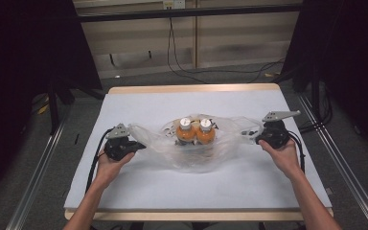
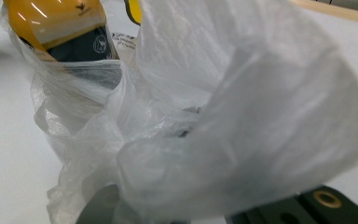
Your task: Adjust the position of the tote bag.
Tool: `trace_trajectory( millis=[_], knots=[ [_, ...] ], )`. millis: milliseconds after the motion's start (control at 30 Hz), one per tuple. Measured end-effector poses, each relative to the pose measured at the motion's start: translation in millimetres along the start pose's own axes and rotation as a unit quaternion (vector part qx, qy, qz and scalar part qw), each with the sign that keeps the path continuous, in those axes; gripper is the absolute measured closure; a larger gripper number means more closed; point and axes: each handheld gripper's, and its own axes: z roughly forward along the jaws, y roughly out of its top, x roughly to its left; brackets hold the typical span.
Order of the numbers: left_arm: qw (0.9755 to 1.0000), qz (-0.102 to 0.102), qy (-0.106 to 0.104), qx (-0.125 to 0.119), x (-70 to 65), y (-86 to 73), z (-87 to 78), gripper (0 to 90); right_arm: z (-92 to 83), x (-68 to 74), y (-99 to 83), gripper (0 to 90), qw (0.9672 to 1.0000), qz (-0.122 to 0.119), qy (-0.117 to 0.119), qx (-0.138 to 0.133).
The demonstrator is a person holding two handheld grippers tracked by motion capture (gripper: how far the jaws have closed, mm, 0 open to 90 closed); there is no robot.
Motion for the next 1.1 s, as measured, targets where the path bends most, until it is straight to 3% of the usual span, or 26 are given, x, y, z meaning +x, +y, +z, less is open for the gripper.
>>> trace_trajectory(
  millis=[633, 867, 1033, 1100],
  knots=[
    [0.9981, 0.010, -0.012, 0.060, -4.9, -16.1, 14.4, 89.9, 23.2, -4.0, -25.0, 90.0, 0.9975, -0.013, 0.001, 0.069],
    [0.9960, 0.025, -0.008, 0.086, -10.9, -22.2, 19.3, 89.7, 31.2, -4.9, -38.4, 90.0, 0.9937, -0.024, -0.014, 0.108],
    [0.9962, 0.022, -0.008, 0.084, -11.2, -23.3, 18.4, 88.9, 30.9, -3.9, -40.0, 90.0, 0.9942, -0.025, -0.019, 0.103],
    [0.9965, 0.019, -0.006, 0.081, -12.1, -23.7, 17.7, 86.8, 30.9, -4.6, -41.0, 85.0, 0.9951, -0.019, -0.013, 0.096]
  ],
)
